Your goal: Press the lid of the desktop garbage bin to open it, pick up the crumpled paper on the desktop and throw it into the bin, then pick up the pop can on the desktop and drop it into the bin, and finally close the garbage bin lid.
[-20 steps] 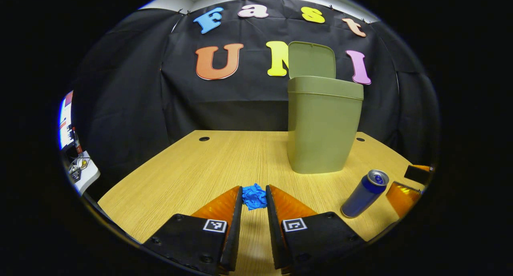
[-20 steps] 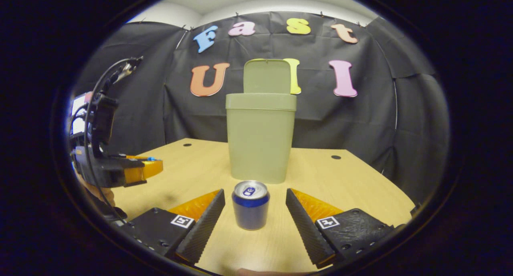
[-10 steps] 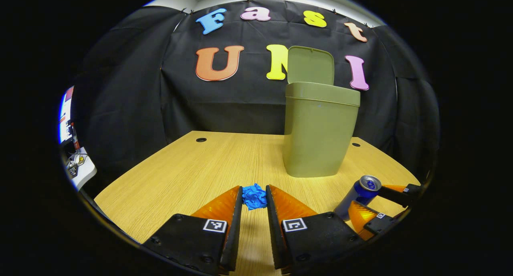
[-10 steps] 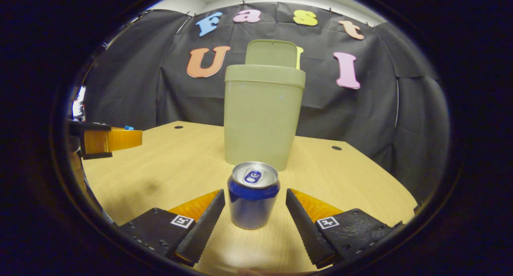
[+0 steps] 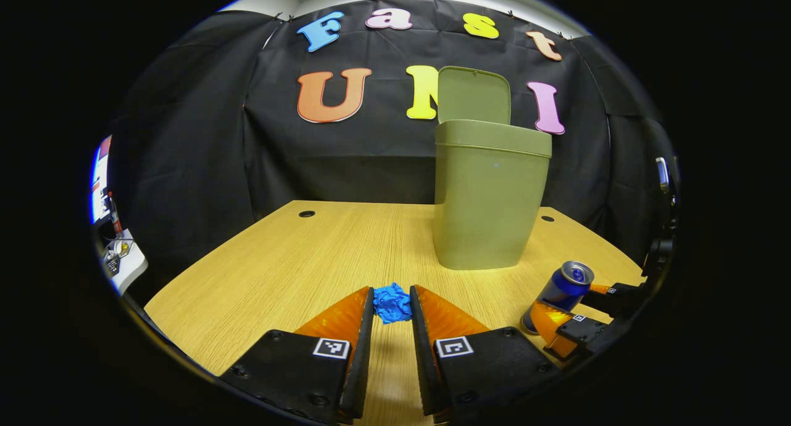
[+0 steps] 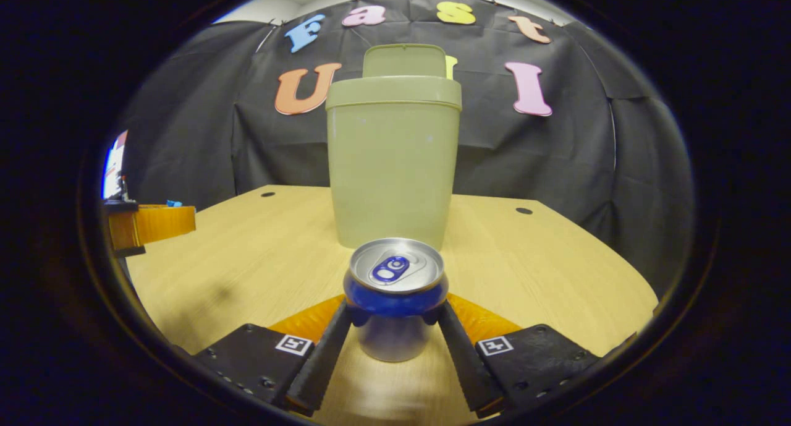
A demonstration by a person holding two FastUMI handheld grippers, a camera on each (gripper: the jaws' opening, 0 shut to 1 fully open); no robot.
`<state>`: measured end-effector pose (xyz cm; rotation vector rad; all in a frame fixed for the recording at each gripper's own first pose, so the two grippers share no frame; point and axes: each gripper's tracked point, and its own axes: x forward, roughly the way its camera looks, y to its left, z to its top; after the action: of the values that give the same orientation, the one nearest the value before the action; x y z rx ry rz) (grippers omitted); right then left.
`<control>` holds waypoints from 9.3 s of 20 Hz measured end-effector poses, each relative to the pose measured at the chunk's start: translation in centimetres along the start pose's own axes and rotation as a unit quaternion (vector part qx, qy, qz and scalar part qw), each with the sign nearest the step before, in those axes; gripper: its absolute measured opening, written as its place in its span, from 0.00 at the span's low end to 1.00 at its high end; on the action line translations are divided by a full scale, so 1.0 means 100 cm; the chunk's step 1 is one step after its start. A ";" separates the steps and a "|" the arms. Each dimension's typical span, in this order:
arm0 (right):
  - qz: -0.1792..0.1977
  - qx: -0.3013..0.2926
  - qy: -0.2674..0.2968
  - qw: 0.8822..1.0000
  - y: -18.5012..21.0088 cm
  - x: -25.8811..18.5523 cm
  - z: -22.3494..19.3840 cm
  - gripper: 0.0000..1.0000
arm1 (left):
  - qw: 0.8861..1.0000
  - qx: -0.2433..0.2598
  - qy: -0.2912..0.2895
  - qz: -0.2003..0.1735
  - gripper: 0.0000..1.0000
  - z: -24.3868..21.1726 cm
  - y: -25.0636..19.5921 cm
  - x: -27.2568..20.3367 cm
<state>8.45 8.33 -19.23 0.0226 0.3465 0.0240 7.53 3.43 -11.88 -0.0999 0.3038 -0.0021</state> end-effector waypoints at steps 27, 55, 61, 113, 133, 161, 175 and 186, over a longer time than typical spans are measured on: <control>-0.029 -0.014 -0.135 0.990 -0.083 -0.136 0.117 0.82 | 0.997 -0.007 -0.072 0.003 0.36 0.058 -0.005 -0.053; 0.007 0.015 -0.116 0.993 -0.084 -0.142 0.117 0.81 | 0.985 0.006 -0.131 -0.111 0.36 0.304 -0.135 0.124; 0.009 0.021 -0.116 0.993 -0.086 -0.142 0.117 0.81 | 0.989 0.008 -0.104 -0.101 0.36 0.283 -0.150 0.168; -0.021 -0.051 -0.111 0.992 -0.038 -0.137 0.146 0.81 | 0.984 -0.007 -0.166 -0.061 0.98 0.120 -0.021 -0.074; -0.089 -0.102 -0.176 0.975 0.043 -0.015 0.410 0.82 | 0.986 -0.055 -0.150 -0.042 0.98 0.117 0.038 -0.063; -0.093 -0.019 -0.006 0.995 0.024 0.123 0.370 0.97 | 0.988 -0.056 -0.144 -0.013 0.98 0.112 0.068 -0.045; -0.079 -0.013 -0.125 0.989 0.033 0.088 0.525 0.94 | 0.989 -0.061 -0.135 0.003 0.98 0.108 0.087 -0.033; -0.078 -0.007 -0.124 0.989 -0.002 0.175 0.555 0.94 | 0.987 -0.079 -0.137 0.041 0.98 0.105 0.105 -0.024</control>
<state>43.75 7.65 26.97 -0.0147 0.0995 -0.1300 8.24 14.95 -2.21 -0.2430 0.0328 0.1176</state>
